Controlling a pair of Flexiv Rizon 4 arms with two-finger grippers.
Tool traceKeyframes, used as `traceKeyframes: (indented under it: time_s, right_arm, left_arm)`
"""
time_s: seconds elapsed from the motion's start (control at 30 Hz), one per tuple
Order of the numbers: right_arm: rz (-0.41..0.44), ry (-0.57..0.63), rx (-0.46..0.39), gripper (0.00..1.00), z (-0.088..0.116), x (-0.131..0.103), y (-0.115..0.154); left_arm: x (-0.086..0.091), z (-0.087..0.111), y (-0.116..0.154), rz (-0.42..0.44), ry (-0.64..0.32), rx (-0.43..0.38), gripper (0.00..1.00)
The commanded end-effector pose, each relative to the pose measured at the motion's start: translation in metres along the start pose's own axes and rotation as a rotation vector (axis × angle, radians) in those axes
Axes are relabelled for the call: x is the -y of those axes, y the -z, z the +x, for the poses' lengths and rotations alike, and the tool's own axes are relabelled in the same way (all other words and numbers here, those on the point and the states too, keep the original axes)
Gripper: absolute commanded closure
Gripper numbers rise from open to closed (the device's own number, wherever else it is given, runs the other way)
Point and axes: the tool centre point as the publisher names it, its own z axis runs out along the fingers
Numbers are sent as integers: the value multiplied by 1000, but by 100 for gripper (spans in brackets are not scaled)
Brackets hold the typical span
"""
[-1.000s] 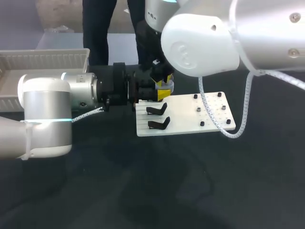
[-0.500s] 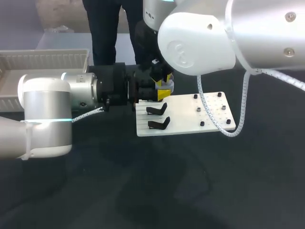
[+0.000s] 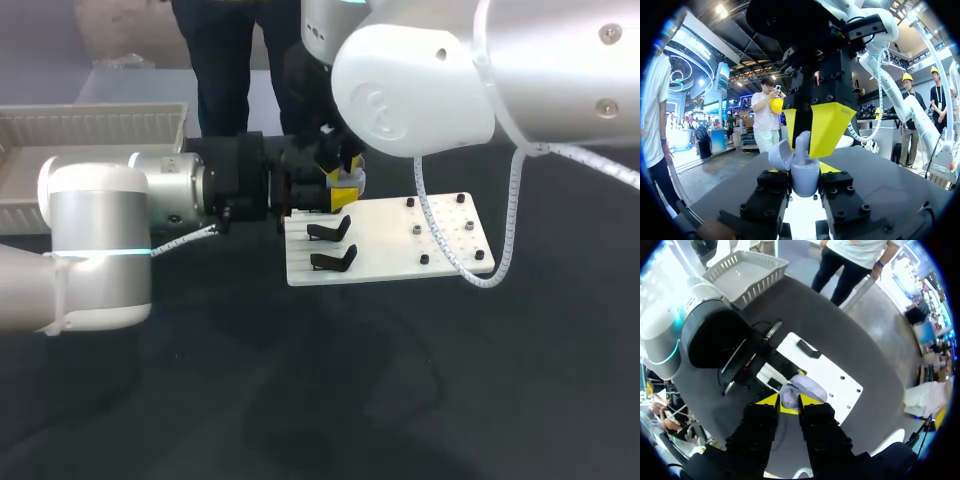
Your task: Pick up each earbud case from the left stands, insert the matching earbuds, close the lid, and place the case in the box.
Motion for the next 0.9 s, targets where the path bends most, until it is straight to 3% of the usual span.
traceKeyframes:
  time_s: [0.03, 0.9]
  right_arm:
    - [0, 2, -4, 72, -2, 1, -2]
    - [9, -10, -14, 65, 1, -1, 10]
  left_arm:
    - [1, -1, 0, -6, -5, 5, 100]
    - [1, -1, 0, -6, -5, 5, 100]
